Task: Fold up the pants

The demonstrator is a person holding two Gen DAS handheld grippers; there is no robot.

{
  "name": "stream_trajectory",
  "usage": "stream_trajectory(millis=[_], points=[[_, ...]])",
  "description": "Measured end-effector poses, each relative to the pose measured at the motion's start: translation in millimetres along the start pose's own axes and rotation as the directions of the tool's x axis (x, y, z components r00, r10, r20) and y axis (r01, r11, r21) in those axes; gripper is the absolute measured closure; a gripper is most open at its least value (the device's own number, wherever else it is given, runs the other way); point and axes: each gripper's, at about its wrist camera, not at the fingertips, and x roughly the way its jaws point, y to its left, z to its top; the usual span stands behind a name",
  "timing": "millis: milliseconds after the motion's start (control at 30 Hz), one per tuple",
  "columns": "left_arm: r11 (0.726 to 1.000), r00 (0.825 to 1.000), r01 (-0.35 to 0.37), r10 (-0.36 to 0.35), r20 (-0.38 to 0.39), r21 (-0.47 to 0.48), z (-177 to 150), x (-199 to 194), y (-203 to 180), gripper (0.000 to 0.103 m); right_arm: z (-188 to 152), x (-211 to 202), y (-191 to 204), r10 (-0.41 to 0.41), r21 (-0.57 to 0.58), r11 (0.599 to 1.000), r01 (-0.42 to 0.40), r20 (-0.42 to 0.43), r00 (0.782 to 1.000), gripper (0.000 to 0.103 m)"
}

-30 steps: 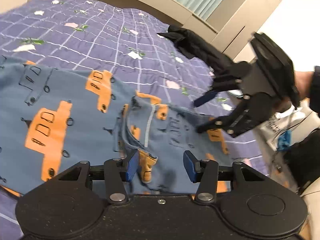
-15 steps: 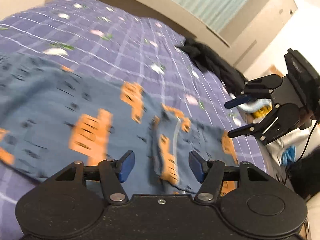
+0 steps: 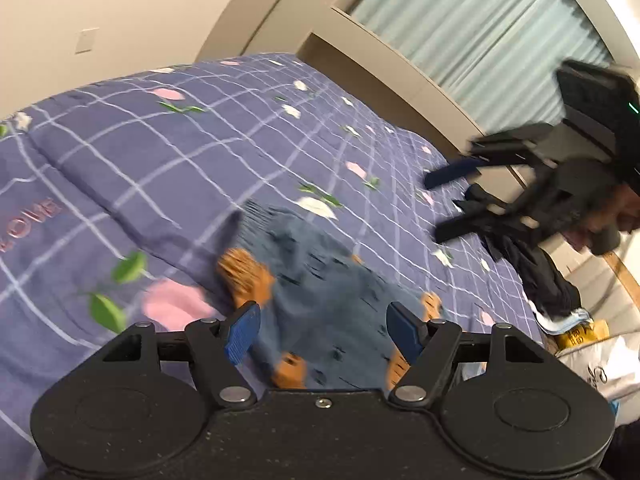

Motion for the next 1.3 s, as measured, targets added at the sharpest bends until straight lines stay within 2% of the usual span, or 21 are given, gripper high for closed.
stream_trajectory(millis=[133,267,367,533,567,600,633,667,700,800,867,1000,1133,1300], points=[[0.999,0.999,0.021,-0.023,-0.040,-0.034,3.7,3.5,13.6,0.031,51.4,50.7,-20.5,0.076,-0.024,0.997,-0.078,-0.049,0.996,0.029],[0.997,0.997,0.045,-0.049,-0.062,-0.066,3.7,6.6,23.4,0.031,78.1,96.9,-48.3,0.178,0.055,0.983,-0.173,-0.092,0.980,0.032],[0.994,0.996,0.056,-0.063,-0.067,-0.098,3.1,9.2,28.9,0.031,89.7,126.4,-60.5,0.299,0.103,0.952,-0.287,-0.127,0.946,0.039],[0.992,0.996,0.047,-0.055,-0.064,-0.121,4.0,13.0,34.3,0.029,91.2,169.2,-66.0,0.371,0.148,0.927,-0.343,-0.258,0.892,0.041],[0.992,0.996,0.040,-0.049,-0.068,-0.124,4.8,15.7,36.3,0.029,89.2,175.1,-64.5,0.380,0.148,0.924,-0.352,-0.272,0.884,0.047],[0.991,0.997,0.033,-0.042,-0.072,-0.127,4.7,17.4,37.8,0.029,87.0,179.5,-61.3,0.400,0.145,0.916,-0.374,-0.278,0.873,0.067],[0.991,0.997,0.025,-0.035,-0.076,-0.133,4.7,19.6,39.3,0.029,86.4,181.0,-56.1,0.418,0.120,0.908,-0.401,-0.276,0.865,0.076],[0.990,0.997,0.023,-0.033,-0.075,-0.136,4.8,20.5,40.3,0.029,86.2,176.7,-48.6,0.388,0.045,0.920,-0.390,-0.264,0.883,0.081],[0.990,0.997,0.021,-0.032,-0.073,-0.136,5.5,21.1,40.7,0.029,85.4,171.6,-46.2,0.384,0.018,0.920,-0.392,-0.247,0.890,0.085],[0.991,0.998,0.022,-0.031,-0.063,-0.131,5.7,22.6,39.3,0.028,77.2,138.4,-50.2,0.377,-0.004,0.924,-0.382,-0.163,0.912,0.086],[0.990,0.998,0.030,-0.038,-0.057,-0.137,6.9,26.7,38.6,0.028,71.2,111.0,-49.8,0.393,-0.013,0.918,-0.397,-0.106,0.913,0.086],[0.991,0.997,0.057,-0.062,-0.040,-0.124,11.2,34.4,35.1,0.027,64.7,72.2,-46.6,0.396,-0.024,0.917,-0.398,-0.058,0.916,0.086],[0.985,0.993,0.114,-0.114,0.011,-0.130,15.9,35.2,33.8,0.027,57.9,52.3,-42.9,0.384,-0.040,0.922,-0.386,-0.038,0.922,0.086],[0.968,0.981,0.195,-0.191,0.039,-0.160,18.9,42.2,35.4,0.027,50.4,36.2,-39.4,0.400,-0.058,0.915,-0.399,-0.007,0.917,0.086]])
